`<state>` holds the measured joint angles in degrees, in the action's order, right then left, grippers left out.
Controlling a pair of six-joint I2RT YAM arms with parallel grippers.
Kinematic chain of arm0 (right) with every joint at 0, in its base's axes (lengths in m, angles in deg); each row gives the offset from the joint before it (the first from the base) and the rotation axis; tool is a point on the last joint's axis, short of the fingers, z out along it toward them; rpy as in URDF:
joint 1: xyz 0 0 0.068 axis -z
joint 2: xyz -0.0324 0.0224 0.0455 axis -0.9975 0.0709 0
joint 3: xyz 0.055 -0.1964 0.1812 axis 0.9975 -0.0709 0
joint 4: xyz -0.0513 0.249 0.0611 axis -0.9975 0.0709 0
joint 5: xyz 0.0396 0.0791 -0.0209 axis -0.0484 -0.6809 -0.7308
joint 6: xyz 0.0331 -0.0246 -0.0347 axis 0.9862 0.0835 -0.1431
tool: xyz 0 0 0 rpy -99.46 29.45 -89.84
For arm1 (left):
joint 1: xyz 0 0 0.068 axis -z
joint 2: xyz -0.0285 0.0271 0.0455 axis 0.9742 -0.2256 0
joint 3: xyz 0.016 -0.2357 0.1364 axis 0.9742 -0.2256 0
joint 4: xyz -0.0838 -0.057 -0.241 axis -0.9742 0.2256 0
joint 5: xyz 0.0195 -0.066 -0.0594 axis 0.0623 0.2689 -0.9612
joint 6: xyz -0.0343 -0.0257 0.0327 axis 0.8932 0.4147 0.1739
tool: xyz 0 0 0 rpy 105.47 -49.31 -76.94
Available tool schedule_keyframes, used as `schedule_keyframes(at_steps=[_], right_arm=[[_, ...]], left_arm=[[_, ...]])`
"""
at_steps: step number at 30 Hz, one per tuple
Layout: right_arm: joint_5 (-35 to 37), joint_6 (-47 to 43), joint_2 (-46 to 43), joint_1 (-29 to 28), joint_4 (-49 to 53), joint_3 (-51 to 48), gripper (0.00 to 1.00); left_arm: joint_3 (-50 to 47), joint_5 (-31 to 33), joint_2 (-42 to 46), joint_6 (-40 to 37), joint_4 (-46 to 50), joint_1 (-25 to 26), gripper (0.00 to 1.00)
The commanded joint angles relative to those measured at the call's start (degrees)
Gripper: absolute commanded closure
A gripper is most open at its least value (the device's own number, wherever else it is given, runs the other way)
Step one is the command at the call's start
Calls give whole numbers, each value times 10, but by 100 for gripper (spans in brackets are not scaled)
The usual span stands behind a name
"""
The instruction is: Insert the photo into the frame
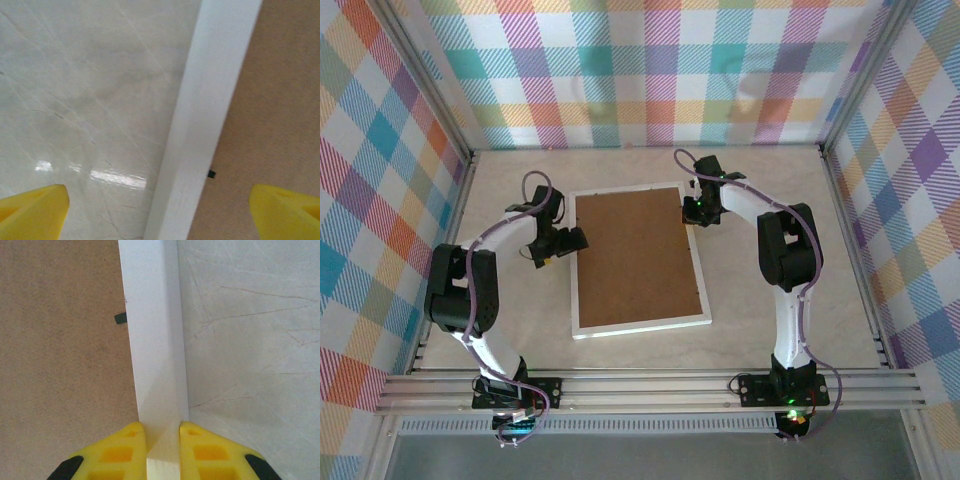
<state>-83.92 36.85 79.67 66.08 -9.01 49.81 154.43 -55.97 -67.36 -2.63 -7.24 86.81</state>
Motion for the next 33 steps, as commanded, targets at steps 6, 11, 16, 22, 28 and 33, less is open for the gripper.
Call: schedule_keyframes(at_steps=[6, 11, 16, 22, 28, 33], right_arm=[[3, 9, 11, -8, 54, -13, 84], [3, 7, 15, -8, 59, -5, 84], [2, 7, 19, -8, 60, -1, 84], [4, 4, 19, -8, 62, 1, 84], [8, 5, 13, -8, 62, 1, 84], [8, 6, 15, -8, 60, -2, 84]], left_arm=[[-25, 3, -2, 0, 4, -8, 8], [-36, -2, -7, 2, -2, -9, 8], [-77, -17, -27, 22, -32, -8, 8], [-98, -28, -51, 33, -55, -9, 8], [-42, -47, -30, 22, -27, -8, 8], [9, -55, 1, 3, 13, -9, 8]])
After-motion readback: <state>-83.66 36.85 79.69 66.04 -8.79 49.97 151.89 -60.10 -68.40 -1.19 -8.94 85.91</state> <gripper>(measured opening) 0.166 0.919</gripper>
